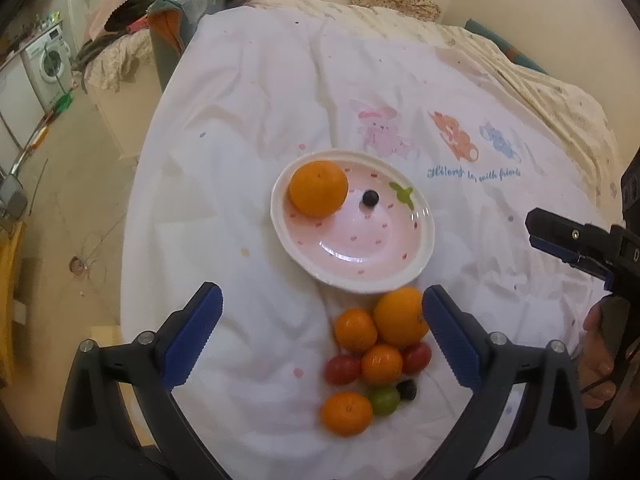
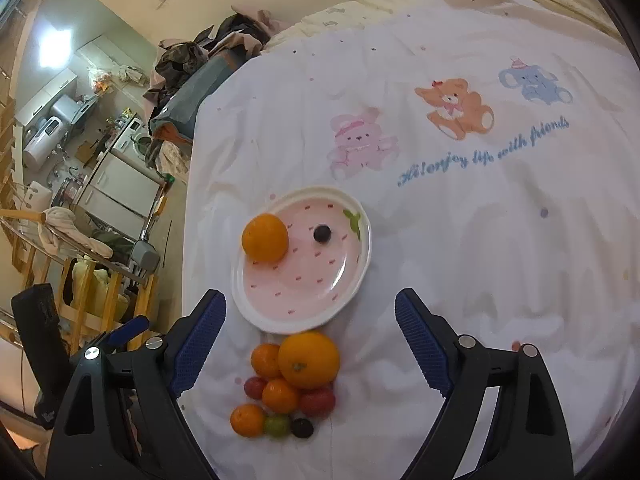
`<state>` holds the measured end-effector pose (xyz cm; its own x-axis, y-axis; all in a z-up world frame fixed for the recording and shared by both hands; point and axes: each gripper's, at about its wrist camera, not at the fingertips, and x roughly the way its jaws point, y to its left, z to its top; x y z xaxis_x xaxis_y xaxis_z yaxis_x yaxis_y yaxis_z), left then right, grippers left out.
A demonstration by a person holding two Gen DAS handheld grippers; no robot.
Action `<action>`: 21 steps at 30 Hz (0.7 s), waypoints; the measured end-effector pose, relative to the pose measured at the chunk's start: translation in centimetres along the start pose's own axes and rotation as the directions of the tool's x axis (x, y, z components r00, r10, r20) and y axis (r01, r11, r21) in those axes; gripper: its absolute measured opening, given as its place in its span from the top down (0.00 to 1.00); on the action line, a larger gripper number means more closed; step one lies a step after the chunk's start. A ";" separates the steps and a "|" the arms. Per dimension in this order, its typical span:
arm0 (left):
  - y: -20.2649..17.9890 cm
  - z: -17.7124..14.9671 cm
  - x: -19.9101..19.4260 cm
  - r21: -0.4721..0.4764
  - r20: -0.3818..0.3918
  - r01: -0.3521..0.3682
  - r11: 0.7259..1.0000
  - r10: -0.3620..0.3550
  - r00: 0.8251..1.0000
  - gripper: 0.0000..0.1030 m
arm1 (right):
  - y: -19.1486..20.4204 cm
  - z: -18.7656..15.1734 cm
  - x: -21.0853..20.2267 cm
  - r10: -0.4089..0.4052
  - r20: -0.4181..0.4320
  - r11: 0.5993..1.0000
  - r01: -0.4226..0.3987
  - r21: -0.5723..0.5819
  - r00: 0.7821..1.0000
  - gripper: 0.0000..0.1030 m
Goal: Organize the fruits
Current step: 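Withdraw both grippers from the plate and open them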
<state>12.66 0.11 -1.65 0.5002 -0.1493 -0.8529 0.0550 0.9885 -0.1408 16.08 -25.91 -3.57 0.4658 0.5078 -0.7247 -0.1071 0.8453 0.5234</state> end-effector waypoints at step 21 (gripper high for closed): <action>1.1 -2.3 0.9 -0.091 -0.047 -0.018 0.996 0.014 0.999 0.04 | -1.2 -4.6 2.0 -0.038 -0.076 0.996 0.044 0.084 0.996 0.13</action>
<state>11.18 1.03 -3.71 0.4597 -0.1366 -0.8775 -0.0331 0.9848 -0.1706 13.09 -25.18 -7.72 0.4017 0.4866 -0.7758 -0.0125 0.8500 0.5266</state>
